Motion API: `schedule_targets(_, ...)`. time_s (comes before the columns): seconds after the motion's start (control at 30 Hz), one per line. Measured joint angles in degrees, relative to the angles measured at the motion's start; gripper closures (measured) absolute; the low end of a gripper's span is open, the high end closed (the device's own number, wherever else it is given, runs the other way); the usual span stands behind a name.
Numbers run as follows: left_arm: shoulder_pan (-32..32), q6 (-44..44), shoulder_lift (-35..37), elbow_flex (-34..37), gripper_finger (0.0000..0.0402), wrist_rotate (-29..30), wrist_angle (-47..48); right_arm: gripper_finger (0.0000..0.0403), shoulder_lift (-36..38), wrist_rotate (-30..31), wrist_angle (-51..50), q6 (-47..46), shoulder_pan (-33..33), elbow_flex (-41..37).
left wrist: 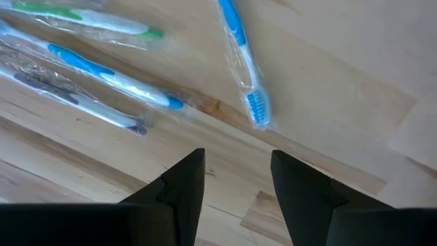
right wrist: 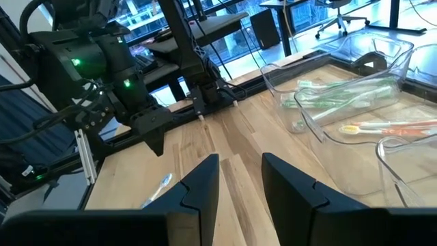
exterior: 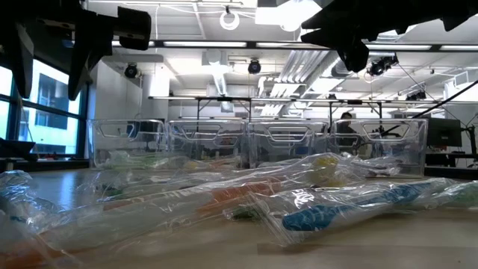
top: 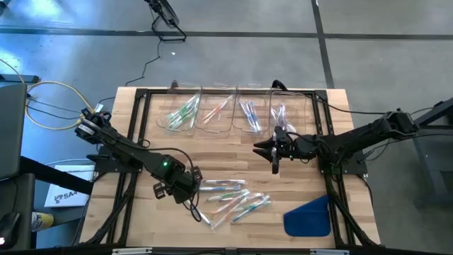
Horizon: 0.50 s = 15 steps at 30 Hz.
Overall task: Pick & Place Toothbrushes
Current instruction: Put the blue toothbrush into the middle right transparent bin
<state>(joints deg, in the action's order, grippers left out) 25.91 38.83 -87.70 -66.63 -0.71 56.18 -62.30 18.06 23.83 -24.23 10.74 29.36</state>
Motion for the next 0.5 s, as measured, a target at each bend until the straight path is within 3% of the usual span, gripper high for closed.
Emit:
schedule_targets(0.37, 0.05, -0.27, 0.0, 2.27, 0.0239, -0.51, 1.92, 0.0298, 0.0, 0.02, -0.06, 0.24, 0.0, 0.0)
schedule_targets(0.5, 0.09, -0.68, 0.0, 5.64, 0.0239, -2.86, -3.48, 0.0298, 0.0, 0.03, -0.06, 0.26, 0.0, 0.0)
